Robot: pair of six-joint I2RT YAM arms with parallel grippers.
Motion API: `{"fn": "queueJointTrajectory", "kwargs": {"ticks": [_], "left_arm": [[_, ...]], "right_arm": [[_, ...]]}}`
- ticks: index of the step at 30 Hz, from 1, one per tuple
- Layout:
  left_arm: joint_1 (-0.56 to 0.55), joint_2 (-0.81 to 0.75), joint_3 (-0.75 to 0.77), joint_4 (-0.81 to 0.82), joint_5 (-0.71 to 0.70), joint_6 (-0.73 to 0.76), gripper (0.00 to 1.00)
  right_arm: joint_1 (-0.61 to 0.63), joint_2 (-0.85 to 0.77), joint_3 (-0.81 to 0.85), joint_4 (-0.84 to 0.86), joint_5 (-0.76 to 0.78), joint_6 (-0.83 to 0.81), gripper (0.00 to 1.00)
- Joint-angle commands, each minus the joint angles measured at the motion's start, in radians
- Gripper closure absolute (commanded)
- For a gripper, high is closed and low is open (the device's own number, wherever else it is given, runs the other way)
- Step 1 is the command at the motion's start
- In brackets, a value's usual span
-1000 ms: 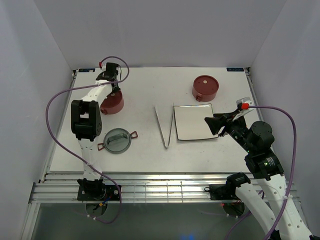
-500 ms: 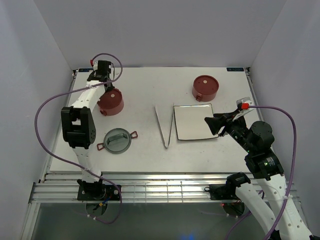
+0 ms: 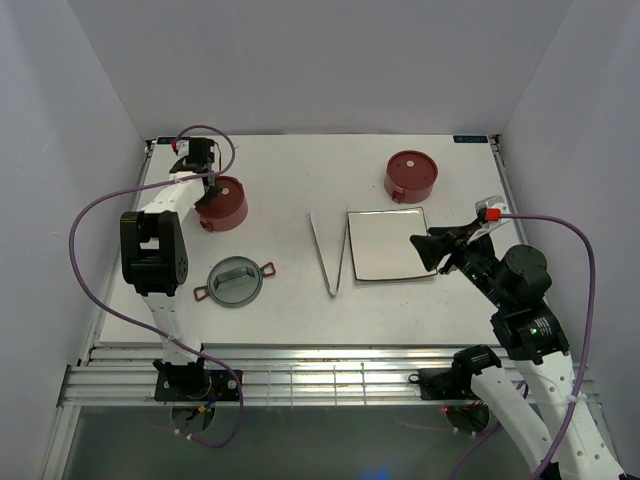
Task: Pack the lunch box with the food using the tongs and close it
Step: Close the box lid on the packing box.
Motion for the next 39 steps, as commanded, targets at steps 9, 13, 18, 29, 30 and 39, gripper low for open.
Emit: {"fn": "queueJointTrajectory", "kwargs": {"ticks": [9,13,18,29,30,39], "left_arm": [[-0.001,-0.024,0.094,-0.025,0.081,0.023,0.88],[-0.017,0.004,0.121,-0.028,0.083,0.035,0.88],[-0.018,0.039,0.048,-0.028,0.075,-0.018,0.89],[-0.018,-0.014,0.006,-0.011,0.104,-0.006,0.91],[-0.018,-0.045,0.011,-0.011,0.106,-0.001,0.90],[-0.038,-0.117,0.048,0.019,0.215,0.032,0.89]], "right_arm": [[0.003,-0.010,0.013,0.035,-0.008,-0.009,0.43],[0.003,-0.006,0.011,0.038,-0.008,-0.009,0.43],[0.003,-0.006,0.009,0.038,-0.004,-0.009,0.43],[0.003,-0.009,0.020,0.021,-0.004,-0.011,0.42],[0.003,-0.010,0.020,0.023,-0.002,-0.009,0.42],[0.003,-0.001,0.022,0.030,-0.013,-0.006,0.42]]}}
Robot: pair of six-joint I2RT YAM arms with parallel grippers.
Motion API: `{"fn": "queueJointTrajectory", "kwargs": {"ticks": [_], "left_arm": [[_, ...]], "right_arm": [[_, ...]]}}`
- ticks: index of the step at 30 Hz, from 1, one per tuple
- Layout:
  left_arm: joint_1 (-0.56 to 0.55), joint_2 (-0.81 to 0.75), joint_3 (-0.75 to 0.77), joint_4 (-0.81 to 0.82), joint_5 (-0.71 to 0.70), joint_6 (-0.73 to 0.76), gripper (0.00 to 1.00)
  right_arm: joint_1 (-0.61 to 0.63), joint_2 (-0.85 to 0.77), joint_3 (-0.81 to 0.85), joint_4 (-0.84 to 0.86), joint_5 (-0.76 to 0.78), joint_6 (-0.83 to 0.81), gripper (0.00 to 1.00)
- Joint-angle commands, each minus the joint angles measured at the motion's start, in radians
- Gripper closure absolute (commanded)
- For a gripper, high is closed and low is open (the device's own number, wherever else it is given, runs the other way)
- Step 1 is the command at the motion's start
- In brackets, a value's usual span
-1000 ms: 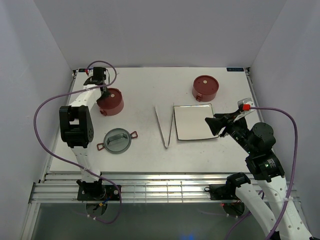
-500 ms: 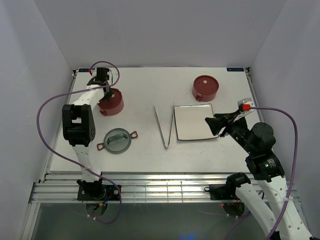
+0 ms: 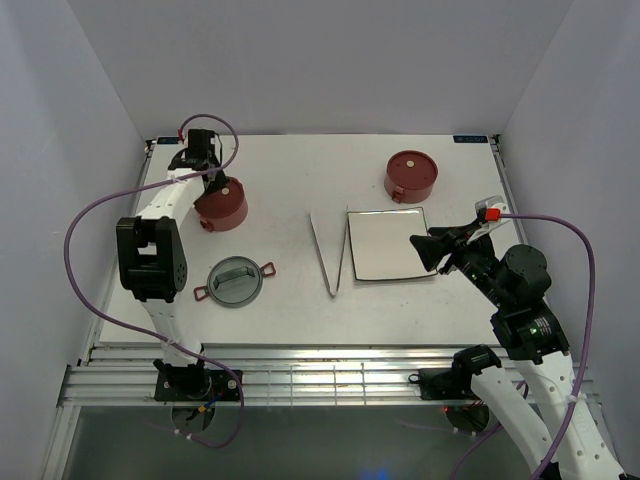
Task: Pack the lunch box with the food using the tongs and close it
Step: Close the box lid on the packing box.
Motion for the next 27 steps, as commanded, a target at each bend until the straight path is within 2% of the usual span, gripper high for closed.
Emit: {"fn": "queueJointTrajectory", "kwargs": {"ticks": [1,12,22,27], "left_arm": [[-0.014,-0.059,0.020,0.015,0.065,0.018,0.89],[-0.018,0.030,-0.115,0.061,0.056,-0.026,0.93],[-0.018,0.057,-0.068,0.029,0.050,-0.034,0.92],[-0.023,0.086,-0.103,0.043,0.073,-0.074,0.94]], "right_arm": [[0.003,-0.001,0.022,0.030,-0.011,-0.006,0.42],[0.003,0.004,0.020,0.032,-0.013,-0.006,0.42],[0.003,-0.007,0.022,0.027,-0.008,-0.008,0.42],[0.003,-0.005,0.022,0.027,-0.011,-0.006,0.42]]}}
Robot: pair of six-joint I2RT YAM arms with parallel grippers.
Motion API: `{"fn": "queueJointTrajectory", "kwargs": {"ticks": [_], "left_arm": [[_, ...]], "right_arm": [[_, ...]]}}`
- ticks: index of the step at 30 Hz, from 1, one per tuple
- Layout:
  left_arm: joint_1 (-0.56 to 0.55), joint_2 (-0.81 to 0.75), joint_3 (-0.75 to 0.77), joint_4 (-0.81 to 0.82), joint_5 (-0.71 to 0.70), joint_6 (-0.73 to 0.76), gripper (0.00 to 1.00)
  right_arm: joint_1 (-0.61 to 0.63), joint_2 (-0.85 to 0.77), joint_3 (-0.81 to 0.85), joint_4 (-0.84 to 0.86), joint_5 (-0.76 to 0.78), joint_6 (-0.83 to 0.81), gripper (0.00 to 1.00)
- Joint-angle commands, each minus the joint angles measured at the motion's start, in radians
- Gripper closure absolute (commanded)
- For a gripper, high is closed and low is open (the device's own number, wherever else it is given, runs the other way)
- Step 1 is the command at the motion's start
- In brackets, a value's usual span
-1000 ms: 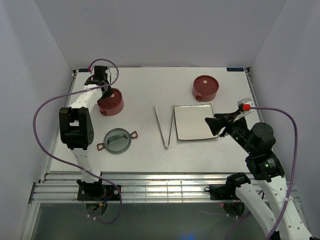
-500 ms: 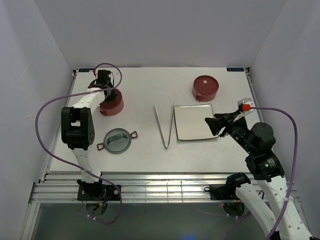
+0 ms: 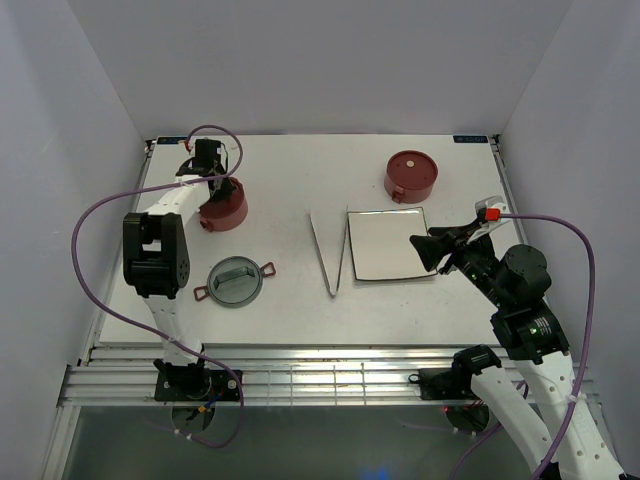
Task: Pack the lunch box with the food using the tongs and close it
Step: Close the box lid on the packing box.
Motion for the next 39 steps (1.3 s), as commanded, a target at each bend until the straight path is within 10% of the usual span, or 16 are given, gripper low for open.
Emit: {"fn": "queueJointTrajectory", "kwargs": {"ticks": [1,13,23,39], "left_arm": [[-0.007,0.060,-0.036,-0.044,0.017,-0.032,0.94],[-0.012,0.052,-0.017,-0.067,-0.048,0.008,0.96],[-0.012,0.015,0.277,-0.190,-0.031,0.069,0.92],[-0.012,0.027,-0.053,-0.013,0.023,0.036,0.95]], "right_arm": [[0.003,-0.005,0.022,0.027,-0.011,-0.006,0.42],[0.003,-0.006,0.025,0.022,-0.010,-0.005,0.41],[0.003,-0.006,0.026,0.021,-0.004,0.000,0.41],[0.003,-0.003,0.022,0.022,-0.005,0.000,0.41]]}}
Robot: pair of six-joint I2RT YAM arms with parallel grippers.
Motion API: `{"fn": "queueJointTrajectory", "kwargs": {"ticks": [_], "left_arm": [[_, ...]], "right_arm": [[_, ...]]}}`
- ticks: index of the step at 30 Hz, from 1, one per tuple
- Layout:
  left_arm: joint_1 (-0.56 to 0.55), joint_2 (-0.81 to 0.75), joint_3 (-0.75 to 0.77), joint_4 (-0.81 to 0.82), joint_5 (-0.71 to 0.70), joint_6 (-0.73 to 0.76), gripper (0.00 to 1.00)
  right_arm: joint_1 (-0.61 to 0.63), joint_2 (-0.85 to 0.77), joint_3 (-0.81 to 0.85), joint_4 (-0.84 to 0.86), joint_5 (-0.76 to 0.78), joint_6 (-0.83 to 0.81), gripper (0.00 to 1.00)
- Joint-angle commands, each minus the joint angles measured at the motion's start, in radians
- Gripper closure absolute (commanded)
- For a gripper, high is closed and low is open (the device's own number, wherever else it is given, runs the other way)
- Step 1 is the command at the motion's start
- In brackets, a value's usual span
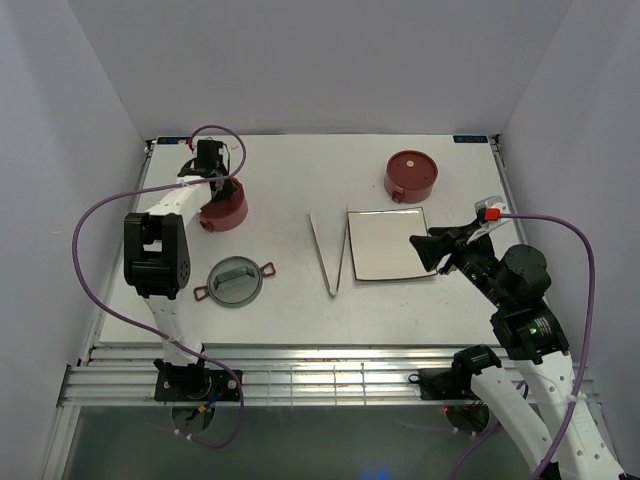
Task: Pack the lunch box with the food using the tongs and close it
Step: Close the box lid on the packing box, then open the fastener on the packing box.
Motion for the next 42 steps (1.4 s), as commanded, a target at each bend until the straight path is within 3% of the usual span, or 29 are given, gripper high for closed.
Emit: {"fn": "queueJointTrajectory", "kwargs": {"ticks": [1,5,7,13,16,24,35,42], "left_arm": [[-0.001,0.020,-0.040,-0.033,0.028,-0.003,0.95],[-0.001,-0.017,0.009,-0.056,0.030,0.009,0.95],[-0.003,-0.040,0.036,-0.070,0.007,0.012,0.90],[0.034,-0.105,0.121,-0.140,-0.049,0.004,0.57],[0.068,-0.109,0.104,-0.170,-0.081,-0.032,0.49],[0.208,-0.183,-0.083,-0.119,-0.043,-0.158,0.39],[0.217,-0.132,-0.117,-0.033,0.074,-0.131,0.38],[0.217,-0.223,-0.171,-0.022,0.007,-0.189,0.39]], "right_arm": [[0.003,-0.003,0.021,0.025,-0.004,-0.001,0.41],[0.003,-0.001,0.021,0.025,-0.004,-0.002,0.41],[0.003,0.000,0.023,0.025,-0.006,-0.002,0.41],[0.003,0.000,0.023,0.028,-0.015,-0.002,0.41],[0.003,0.000,0.024,0.028,-0.018,-0.002,0.41],[0.003,-0.001,0.029,0.019,-0.030,-0.004,0.41],[0.003,-0.008,0.031,0.010,-0.026,-0.004,0.41],[0.003,-0.009,0.029,0.002,-0.019,-0.004,0.41]]}}
